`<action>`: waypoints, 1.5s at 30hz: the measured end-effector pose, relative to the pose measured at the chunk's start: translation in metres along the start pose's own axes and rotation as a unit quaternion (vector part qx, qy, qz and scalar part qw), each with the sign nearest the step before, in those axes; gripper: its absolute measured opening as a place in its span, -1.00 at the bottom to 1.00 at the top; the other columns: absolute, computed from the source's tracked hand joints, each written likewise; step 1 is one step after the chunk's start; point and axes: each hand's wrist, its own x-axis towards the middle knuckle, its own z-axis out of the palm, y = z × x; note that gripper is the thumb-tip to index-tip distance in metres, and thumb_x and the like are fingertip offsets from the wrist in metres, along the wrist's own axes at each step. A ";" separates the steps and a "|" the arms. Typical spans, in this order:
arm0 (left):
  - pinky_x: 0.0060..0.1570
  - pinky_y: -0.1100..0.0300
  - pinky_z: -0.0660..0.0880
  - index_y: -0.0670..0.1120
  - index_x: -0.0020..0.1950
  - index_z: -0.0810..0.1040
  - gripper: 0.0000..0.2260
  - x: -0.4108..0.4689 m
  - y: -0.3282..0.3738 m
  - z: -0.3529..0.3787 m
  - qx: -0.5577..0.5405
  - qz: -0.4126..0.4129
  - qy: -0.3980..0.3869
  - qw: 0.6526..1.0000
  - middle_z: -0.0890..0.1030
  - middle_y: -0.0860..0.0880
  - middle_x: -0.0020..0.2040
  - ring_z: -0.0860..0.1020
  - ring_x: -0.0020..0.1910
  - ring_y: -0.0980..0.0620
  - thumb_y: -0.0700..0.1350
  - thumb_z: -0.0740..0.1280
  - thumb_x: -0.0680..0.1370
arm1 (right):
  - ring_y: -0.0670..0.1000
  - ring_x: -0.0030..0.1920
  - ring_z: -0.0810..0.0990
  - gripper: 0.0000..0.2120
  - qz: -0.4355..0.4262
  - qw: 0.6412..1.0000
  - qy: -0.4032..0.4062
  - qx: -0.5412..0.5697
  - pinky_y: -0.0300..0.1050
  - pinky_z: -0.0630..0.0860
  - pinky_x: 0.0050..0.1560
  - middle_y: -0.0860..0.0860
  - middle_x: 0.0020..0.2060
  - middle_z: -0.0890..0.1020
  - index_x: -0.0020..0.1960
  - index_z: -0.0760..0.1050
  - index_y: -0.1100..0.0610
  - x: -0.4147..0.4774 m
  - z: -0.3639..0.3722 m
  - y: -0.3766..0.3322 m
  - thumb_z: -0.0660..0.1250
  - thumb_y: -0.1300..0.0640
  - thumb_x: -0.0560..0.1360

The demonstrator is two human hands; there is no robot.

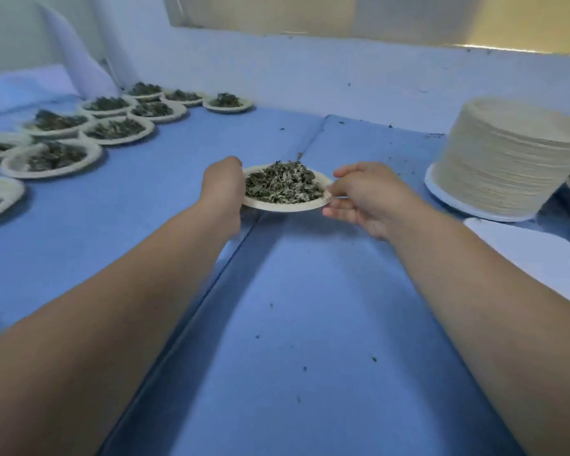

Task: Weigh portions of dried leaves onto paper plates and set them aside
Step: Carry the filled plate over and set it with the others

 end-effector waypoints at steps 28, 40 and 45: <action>-0.10 0.08 0.41 -0.05 0.09 0.56 -0.79 0.147 -0.004 -0.119 0.369 0.220 0.079 0.899 0.62 0.01 0.00 0.52 0.03 -0.10 -0.14 0.27 0.49 | -0.02 -0.18 0.60 -0.75 0.024 0.997 -0.003 0.070 -0.20 0.59 -0.48 0.03 0.12 0.52 0.30 0.33 0.10 0.269 0.295 -0.026 0.19 0.17 0.63; -0.12 0.07 0.44 -0.09 0.05 0.55 -0.84 0.144 -0.006 -0.113 0.411 0.249 0.073 0.874 0.62 -0.05 0.00 0.53 -0.03 -0.13 -0.13 0.25 0.51 | 0.04 -0.06 0.62 -0.70 0.021 0.991 0.041 0.124 -0.20 0.63 -0.29 0.11 0.27 0.55 0.29 0.43 0.21 0.281 0.309 -0.036 0.25 0.30 0.56; -0.15 0.06 0.41 -0.09 0.02 0.54 -0.85 0.143 -0.007 -0.111 0.435 0.254 0.071 0.861 0.61 -0.04 -0.01 0.52 -0.04 -0.12 -0.14 0.24 0.50 | 0.10 0.02 0.69 -0.71 0.050 0.987 0.055 0.142 -0.04 0.68 0.00 0.09 -0.05 0.62 0.25 0.46 0.20 0.276 0.299 -0.032 0.25 0.30 0.53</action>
